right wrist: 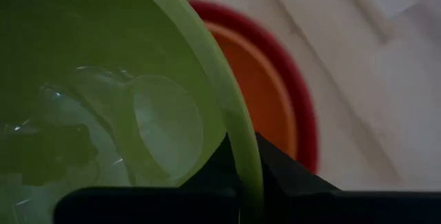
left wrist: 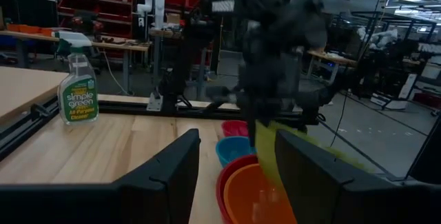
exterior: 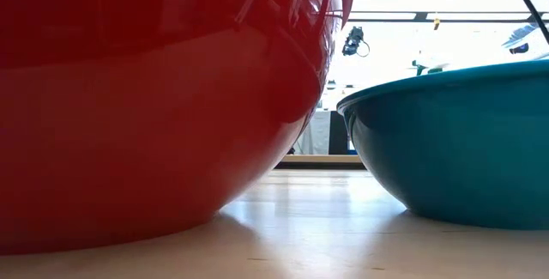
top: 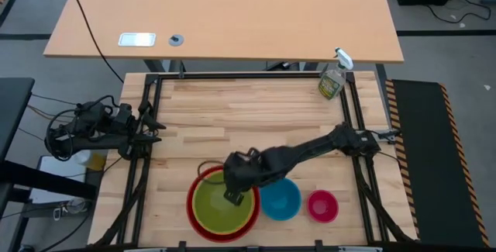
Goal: Nest bowls inside each other
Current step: Stack the green bowl on top of the orange bowl
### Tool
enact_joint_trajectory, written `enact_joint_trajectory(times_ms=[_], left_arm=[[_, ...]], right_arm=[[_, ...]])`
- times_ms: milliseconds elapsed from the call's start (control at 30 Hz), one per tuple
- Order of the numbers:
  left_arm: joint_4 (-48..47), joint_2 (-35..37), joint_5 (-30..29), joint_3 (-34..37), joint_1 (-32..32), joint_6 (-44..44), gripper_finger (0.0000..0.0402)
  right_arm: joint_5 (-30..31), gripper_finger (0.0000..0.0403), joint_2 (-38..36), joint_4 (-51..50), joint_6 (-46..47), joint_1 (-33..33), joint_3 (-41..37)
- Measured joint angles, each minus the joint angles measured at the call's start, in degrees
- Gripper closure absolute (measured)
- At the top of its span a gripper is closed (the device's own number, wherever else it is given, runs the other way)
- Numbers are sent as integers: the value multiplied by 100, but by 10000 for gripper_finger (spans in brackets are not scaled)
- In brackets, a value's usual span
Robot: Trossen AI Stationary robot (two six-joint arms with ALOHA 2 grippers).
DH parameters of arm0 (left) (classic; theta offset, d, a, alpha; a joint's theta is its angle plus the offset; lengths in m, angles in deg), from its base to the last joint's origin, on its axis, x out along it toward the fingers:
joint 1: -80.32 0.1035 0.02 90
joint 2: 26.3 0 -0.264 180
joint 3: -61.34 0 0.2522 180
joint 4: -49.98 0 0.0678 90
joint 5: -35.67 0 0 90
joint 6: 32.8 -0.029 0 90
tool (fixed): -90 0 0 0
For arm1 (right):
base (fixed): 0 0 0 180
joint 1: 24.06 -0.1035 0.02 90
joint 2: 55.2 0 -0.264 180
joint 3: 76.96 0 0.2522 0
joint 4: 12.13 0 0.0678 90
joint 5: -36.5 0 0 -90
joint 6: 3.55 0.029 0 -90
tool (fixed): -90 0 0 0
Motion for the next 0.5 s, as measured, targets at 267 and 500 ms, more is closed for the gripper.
enact_joint_trajectory(times_ms=[267, 500], left_arm=[[43, 0, -1, 0, 0, -3, 209], [64, 0, -3, 0, 0, -10, 209]], right_arm=[[34, 376, 570, -74, 165, -15, 0], [-7, 317, 573, -288, 116, -15, -2]])
